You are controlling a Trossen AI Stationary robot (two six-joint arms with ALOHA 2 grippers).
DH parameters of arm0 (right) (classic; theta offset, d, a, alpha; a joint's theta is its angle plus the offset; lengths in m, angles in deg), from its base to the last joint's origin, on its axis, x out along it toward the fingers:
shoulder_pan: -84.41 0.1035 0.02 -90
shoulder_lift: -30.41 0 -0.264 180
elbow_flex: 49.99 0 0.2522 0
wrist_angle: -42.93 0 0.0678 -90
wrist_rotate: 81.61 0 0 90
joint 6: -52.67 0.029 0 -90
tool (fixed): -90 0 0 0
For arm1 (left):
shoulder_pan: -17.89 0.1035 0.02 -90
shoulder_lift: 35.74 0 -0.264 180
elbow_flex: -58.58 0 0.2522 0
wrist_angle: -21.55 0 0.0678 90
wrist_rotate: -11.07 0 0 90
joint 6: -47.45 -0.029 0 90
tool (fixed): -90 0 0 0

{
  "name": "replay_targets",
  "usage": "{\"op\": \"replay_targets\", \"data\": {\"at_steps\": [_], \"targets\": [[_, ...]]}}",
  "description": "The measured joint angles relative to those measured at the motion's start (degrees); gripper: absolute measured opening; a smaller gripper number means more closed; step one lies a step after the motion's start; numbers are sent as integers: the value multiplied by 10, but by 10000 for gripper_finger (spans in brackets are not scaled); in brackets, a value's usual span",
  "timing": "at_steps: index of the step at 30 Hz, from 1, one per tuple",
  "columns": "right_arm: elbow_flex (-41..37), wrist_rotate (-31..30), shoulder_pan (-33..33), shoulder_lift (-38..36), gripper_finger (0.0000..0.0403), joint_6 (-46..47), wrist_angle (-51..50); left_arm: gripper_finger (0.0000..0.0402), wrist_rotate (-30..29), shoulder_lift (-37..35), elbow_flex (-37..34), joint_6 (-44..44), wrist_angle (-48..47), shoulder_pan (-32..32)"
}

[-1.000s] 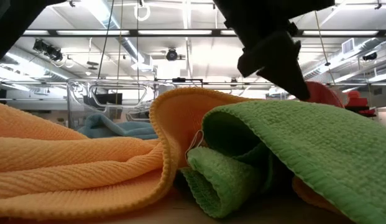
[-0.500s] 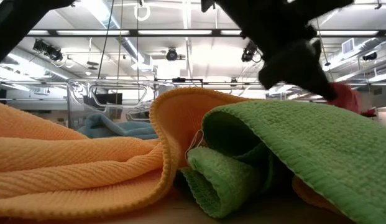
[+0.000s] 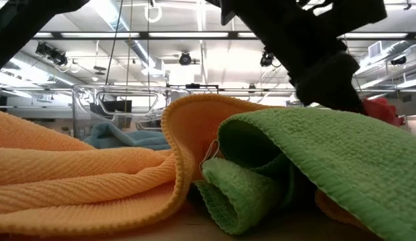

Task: Fold microfiber towels
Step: Fold the top pink towel

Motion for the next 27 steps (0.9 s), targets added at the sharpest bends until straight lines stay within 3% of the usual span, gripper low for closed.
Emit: {"op": "replay_targets", "data": {"at_steps": [5, 11, 15, 19, 24, 27], "targets": [[0, 0, 1, 0, 264, -11, -7, 136, 0, -33, 0, 57, -42, 5], [-29, 5, 16, -8, 264, -10, -51, 184, 0, -84, 0, 123, -190, 18], [-86, 8, 43, -48, 264, 27, -41, 176, -1, -111, 0, 159, -252, 26], [-178, 22, 62, -92, 264, 69, -10, 151, 8, -113, 0, 159, -255, 31], [-268, 56, 62, -122, 264, 109, 35, 134, 121, -107, 0, 218, -207, 59], [-296, 61, 62, -125, 264, 131, 56, 143, 151, -104, 0, 255, -183, 81]]}}
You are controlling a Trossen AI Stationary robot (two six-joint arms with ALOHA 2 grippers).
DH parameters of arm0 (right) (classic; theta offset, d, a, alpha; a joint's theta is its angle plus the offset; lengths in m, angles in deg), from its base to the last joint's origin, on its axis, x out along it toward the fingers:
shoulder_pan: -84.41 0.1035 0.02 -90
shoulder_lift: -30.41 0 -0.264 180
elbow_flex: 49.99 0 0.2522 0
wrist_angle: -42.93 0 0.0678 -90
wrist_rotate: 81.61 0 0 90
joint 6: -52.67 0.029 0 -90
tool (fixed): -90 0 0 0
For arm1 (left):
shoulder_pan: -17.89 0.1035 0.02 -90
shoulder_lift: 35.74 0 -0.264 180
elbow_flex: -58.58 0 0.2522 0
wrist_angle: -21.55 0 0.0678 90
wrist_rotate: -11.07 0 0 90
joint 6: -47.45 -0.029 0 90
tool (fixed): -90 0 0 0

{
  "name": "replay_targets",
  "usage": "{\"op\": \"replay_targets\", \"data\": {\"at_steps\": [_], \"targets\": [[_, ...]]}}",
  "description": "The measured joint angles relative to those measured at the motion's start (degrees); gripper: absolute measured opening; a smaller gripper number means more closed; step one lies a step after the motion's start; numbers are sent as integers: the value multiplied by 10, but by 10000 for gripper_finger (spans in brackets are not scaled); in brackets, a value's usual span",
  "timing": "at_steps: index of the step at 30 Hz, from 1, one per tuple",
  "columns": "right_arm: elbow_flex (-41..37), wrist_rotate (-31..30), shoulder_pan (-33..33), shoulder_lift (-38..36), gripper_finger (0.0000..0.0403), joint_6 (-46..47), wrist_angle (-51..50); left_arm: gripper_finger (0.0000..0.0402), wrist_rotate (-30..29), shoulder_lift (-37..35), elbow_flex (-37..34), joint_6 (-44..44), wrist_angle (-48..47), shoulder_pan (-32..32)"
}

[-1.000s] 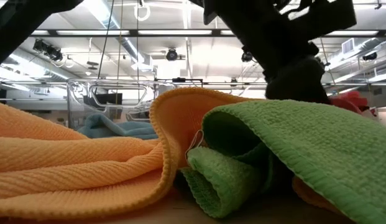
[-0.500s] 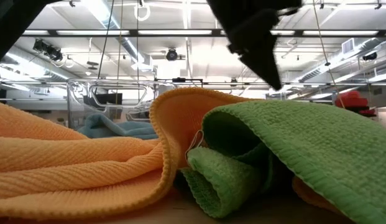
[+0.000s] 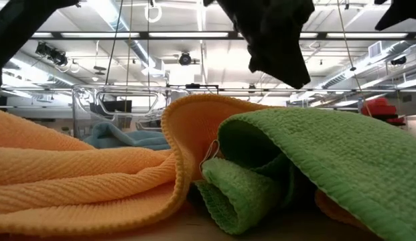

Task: Fold microfiber towels
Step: Fold the top pink towel

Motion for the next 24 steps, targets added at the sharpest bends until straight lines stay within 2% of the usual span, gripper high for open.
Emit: {"op": "replay_targets", "data": {"at_steps": [3, 9, 15, 24], "targets": [[-12, 1, 0, 3, 264, 7, 22, 165, 6, 8, 1, 13, 24, 16], [-13, -1, 0, 12, 264, 19, 29, 209, 116, 34, 0, 28, 49, 35], [-13, -8, 0, 14, 264, 33, 33, 217, 117, 54, 0, 50, 71, 43], [-13, -22, 0, 13, 264, 45, 35, 192, 75, 55, 0, 30, 93, 43]]}}
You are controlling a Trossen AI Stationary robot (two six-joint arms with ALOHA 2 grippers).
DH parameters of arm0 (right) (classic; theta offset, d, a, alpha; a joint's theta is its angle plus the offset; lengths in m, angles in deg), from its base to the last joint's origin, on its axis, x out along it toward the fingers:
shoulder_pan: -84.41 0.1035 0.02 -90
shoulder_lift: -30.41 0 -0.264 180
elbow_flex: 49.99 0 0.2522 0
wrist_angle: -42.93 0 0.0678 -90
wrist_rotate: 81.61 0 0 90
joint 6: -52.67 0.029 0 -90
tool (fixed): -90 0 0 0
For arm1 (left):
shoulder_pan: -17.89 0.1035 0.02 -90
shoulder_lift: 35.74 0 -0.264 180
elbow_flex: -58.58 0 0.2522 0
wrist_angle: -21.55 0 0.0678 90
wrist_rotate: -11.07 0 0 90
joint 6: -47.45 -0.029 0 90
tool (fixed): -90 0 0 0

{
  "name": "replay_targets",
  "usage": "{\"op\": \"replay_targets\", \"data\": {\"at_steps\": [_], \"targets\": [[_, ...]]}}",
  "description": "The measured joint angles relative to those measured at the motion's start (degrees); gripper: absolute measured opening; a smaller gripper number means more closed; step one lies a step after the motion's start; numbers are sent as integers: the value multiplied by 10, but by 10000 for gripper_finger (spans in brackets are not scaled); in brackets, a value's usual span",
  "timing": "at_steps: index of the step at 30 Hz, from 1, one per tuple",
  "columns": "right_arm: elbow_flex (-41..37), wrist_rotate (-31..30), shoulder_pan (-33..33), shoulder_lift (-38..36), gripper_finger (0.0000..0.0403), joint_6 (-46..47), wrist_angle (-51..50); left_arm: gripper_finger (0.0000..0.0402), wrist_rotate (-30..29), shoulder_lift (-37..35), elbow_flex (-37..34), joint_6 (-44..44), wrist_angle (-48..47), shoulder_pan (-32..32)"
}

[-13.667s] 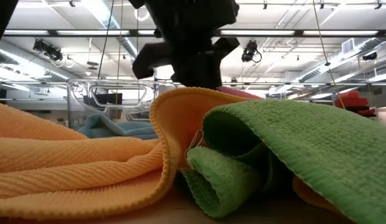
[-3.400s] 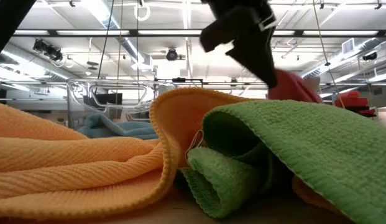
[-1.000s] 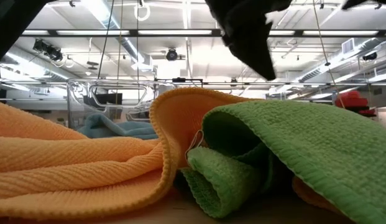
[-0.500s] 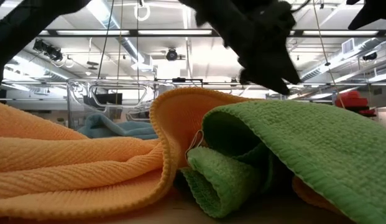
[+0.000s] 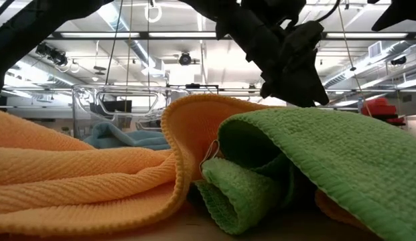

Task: Fold microfiber towels
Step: Fold the top pink towel

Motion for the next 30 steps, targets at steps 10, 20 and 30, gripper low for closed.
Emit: {"op": "replay_targets", "data": {"at_steps": [10, 20, 30], "targets": [[0, -3, 0, 0, 264, 4, 5, 176, -7, 17, 1, 44, -16, 2], [0, -6, 0, 0, 264, 3, 5, 119, -7, 20, 0, 86, -31, 3], [0, -8, 0, 0, 264, 2, 6, 19, -7, 13, 0, 87, -61, 2]]}}
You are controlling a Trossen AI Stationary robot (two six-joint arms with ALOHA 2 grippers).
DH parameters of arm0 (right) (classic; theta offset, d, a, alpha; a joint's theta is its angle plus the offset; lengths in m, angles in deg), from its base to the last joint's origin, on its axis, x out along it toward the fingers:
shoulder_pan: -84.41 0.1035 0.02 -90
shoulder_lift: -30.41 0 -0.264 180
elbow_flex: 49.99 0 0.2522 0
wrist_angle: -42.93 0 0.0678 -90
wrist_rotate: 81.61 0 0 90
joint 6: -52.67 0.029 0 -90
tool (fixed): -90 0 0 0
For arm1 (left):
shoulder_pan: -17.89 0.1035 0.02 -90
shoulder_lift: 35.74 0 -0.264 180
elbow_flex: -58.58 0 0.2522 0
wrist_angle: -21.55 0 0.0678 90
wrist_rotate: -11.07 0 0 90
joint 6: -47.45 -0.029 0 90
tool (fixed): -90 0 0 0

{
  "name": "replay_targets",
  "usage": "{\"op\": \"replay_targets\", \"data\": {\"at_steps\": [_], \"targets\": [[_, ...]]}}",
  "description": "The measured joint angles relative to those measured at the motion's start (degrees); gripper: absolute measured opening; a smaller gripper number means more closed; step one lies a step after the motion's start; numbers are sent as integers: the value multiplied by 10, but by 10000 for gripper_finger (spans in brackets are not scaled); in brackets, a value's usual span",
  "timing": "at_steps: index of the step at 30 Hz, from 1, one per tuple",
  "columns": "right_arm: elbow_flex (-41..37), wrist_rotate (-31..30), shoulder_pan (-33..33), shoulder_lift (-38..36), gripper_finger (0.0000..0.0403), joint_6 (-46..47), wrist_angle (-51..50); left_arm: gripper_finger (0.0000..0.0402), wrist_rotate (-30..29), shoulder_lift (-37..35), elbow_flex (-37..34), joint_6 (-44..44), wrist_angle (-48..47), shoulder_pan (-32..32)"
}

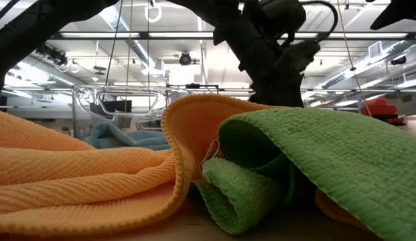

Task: Fold microfiber towels
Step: Fold the top pink towel

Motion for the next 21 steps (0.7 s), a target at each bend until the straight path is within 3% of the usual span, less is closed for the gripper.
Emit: {"op": "replay_targets", "data": {"at_steps": [14, 21], "targets": [[0, 0, 0, 0, 264, -1, 2, 9, -30, -33, 1, -59, -35, -30], [0, 0, 0, 0, 264, -1, 3, 45, -43, -33, 1, -44, -59, -47]]}}
